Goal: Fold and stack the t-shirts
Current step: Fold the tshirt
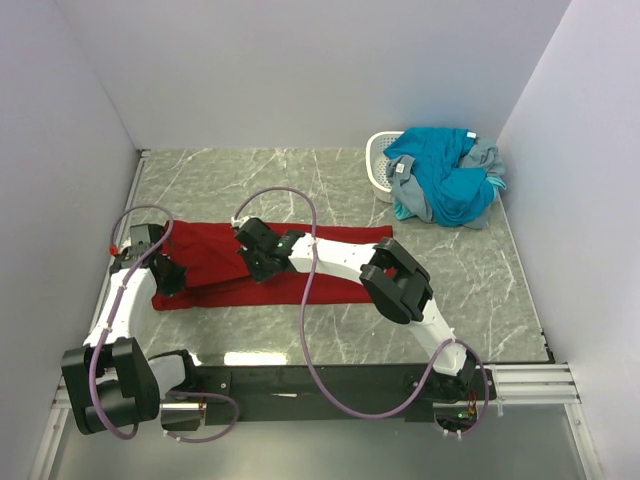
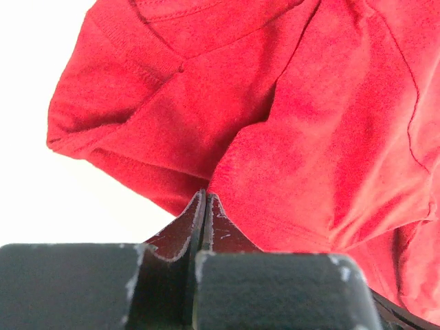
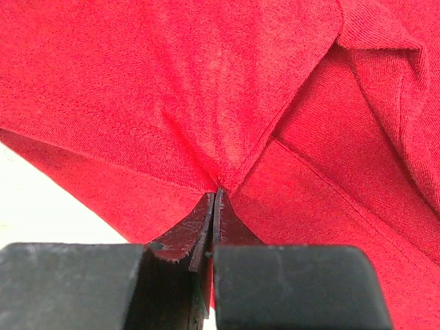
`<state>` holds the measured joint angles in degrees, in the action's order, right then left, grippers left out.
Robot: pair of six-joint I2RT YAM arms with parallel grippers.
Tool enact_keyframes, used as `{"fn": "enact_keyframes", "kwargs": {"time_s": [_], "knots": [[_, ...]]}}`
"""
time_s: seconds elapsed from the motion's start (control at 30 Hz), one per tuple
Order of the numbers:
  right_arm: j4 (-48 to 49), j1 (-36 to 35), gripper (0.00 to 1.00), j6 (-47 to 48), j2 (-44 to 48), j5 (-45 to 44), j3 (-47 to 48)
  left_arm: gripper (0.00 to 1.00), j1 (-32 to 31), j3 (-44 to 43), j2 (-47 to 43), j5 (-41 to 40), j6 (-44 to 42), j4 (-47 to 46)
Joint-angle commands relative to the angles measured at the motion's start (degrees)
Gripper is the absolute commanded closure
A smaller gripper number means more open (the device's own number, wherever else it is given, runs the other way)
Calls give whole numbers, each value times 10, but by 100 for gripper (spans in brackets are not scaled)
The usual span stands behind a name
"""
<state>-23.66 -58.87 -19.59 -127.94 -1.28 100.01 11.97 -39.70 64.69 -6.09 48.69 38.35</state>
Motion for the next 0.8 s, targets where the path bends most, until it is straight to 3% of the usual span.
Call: {"fn": "enact_keyframes", "kwargs": {"time_s": [0.0, 0.5, 0.6, 0.7, 0.73, 0.77], "knots": [[4, 1, 100, 9, 48, -11, -9, 99, -2, -17, -11, -14, 33, 40], [-8, 0, 100, 18, 55, 2, -15, 99, -2, -35, -22, -52, 84, 116], [-12, 0, 94, 28, 60, 3, -17, 99, -1, -38, -25, -53, 85, 120], [-16, 1, 75, 41, 80, 9, -23, 80, 2, -43, -31, -47, 83, 132], [-19, 1, 71, 44, 95, 11, -25, 62, 6, -45, -32, -46, 82, 139], [-21, 2, 65, 52, 102, 10, -24, 52, 6, -50, -38, -45, 82, 146]]}}
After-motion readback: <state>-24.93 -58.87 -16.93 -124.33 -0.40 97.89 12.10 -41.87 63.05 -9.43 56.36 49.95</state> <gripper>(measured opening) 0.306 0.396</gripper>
